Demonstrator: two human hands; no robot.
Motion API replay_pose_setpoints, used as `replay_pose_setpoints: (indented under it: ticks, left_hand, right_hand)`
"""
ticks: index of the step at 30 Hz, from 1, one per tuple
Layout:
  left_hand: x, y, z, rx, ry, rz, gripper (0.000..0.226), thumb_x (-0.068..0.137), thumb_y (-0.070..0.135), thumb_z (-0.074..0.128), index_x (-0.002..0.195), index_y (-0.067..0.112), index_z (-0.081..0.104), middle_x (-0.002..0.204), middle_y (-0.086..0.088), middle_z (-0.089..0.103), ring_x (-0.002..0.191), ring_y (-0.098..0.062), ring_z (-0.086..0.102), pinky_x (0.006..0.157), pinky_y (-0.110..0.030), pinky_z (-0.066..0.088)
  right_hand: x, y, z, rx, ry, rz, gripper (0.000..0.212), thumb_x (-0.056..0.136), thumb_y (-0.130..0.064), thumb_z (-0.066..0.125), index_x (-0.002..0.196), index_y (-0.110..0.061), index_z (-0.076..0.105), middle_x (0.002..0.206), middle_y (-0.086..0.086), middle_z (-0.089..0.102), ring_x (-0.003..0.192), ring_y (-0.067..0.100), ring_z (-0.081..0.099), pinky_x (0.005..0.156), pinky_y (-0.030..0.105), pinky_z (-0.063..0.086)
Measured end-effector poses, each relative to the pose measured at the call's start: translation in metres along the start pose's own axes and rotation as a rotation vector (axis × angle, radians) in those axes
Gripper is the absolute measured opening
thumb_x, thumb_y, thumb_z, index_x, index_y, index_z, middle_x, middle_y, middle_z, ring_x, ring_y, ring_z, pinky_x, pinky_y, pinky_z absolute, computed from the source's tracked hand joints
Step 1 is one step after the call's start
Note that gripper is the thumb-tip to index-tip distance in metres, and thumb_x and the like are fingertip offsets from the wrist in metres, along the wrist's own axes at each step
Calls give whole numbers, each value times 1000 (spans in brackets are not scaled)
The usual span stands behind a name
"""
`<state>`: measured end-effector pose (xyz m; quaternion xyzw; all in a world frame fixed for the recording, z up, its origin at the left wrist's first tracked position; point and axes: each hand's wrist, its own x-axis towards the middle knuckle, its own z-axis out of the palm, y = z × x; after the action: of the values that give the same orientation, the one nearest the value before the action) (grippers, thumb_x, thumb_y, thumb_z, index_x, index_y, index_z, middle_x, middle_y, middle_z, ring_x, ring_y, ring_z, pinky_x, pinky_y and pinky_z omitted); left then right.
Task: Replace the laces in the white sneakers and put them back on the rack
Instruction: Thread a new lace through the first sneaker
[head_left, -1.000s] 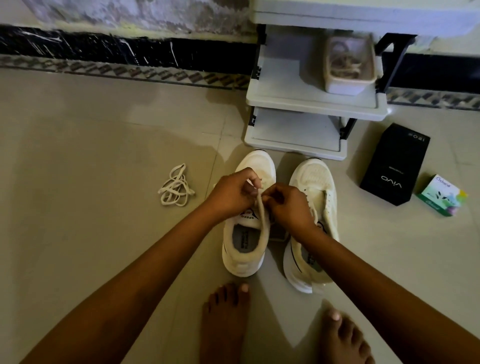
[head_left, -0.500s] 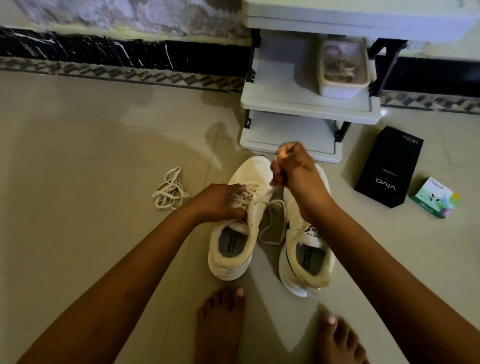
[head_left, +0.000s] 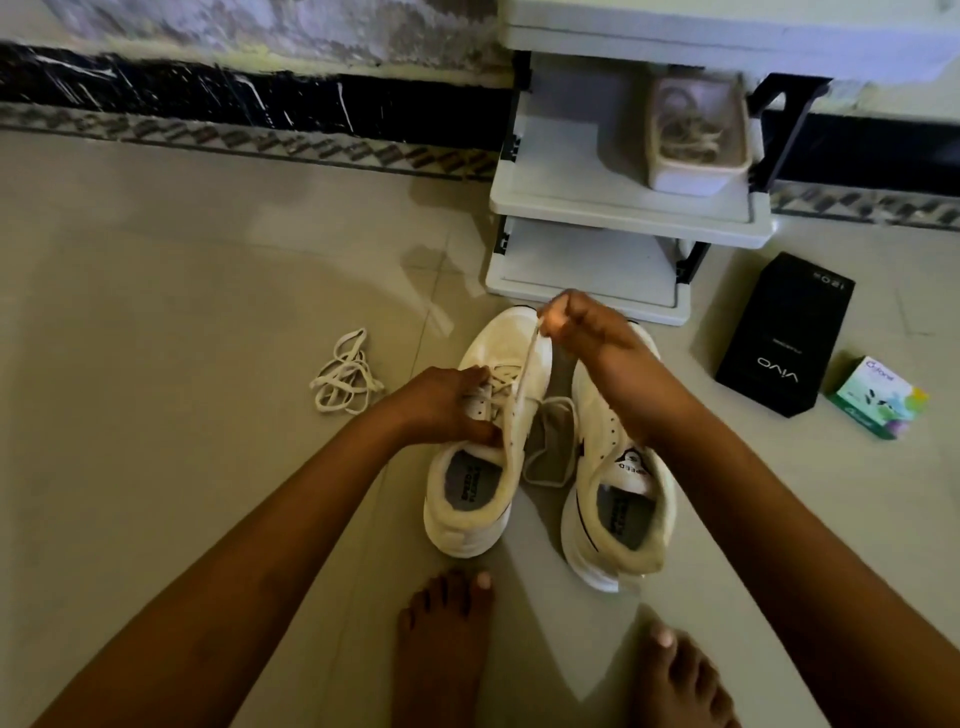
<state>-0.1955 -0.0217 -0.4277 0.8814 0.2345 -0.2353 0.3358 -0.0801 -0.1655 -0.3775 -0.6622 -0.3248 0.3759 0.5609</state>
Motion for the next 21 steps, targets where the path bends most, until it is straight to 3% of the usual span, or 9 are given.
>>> replay_pose_setpoints:
  ticks: [3,5,7,10,12,14,17,19,21]
  left_hand:
    - [0,2,2,-1,16,5,87,78,43,72,147,18,26,145,-5,42,129,-20,42,98,-24,34]
    - [0,3,3,14,27,14,84,78,43,71,146,18,29,143,-5,45,127,-21,45,96,-24,35]
    - [0,3,2,57,40,10,84,78,47,70,146,19,29,142,-6,45,127,-22,45,98,-27,37]
    - [0,7,-1,294,93,-19,84,76,60,65,145,25,31,138,-6,50,125,-24,45,100,-35,36]
    - [0,9,0,485,121,-11,80,76,67,58,142,28,35,132,-7,53,125,-25,41,102,-39,27]
    - [0,8,1,506,136,9,78,76,67,57,140,27,37,134,-7,51,130,-23,38,108,-40,20]
    - [-3,5,3,317,120,-7,81,76,62,62,143,24,36,136,-7,52,124,-24,48,103,-35,35]
    - [-5,5,3,217,114,-26,81,76,58,66,143,22,37,135,-9,53,120,-26,51,96,-35,43]
    - [-5,5,4,251,112,-12,82,76,60,65,142,20,38,132,-10,54,118,-26,52,92,-35,45]
  right_hand:
    - [2,-11,4,231,50,102,22,100,-26,38,84,-16,50,82,3,60,81,19,60,84,32,48]
    - [4,3,13,-67,97,216,22,100,-30,39,92,-13,50,80,3,57,73,18,56,77,36,48]
    - [3,27,19,-460,106,254,26,99,-33,43,108,-10,50,93,6,58,84,21,58,74,34,47]
    - [-5,52,21,-683,31,235,31,97,-30,47,120,-9,45,111,12,60,94,26,60,74,30,47]
    - [-8,62,21,-876,-36,176,30,97,-28,47,117,-5,49,113,15,57,96,28,57,73,29,42]
    - [-8,64,21,-951,-80,139,28,98,-26,46,112,-3,53,113,17,54,97,29,55,74,29,41]
    - [-5,41,17,-617,-38,160,24,99,-25,43,111,-7,54,112,5,53,101,23,55,80,28,45]
    - [-5,12,12,-23,-5,200,22,99,-26,41,103,-9,54,106,-6,60,101,15,59,91,32,48]
    - [-5,-12,2,475,-8,132,22,100,-22,36,90,-11,52,95,1,69,92,18,66,92,36,50]
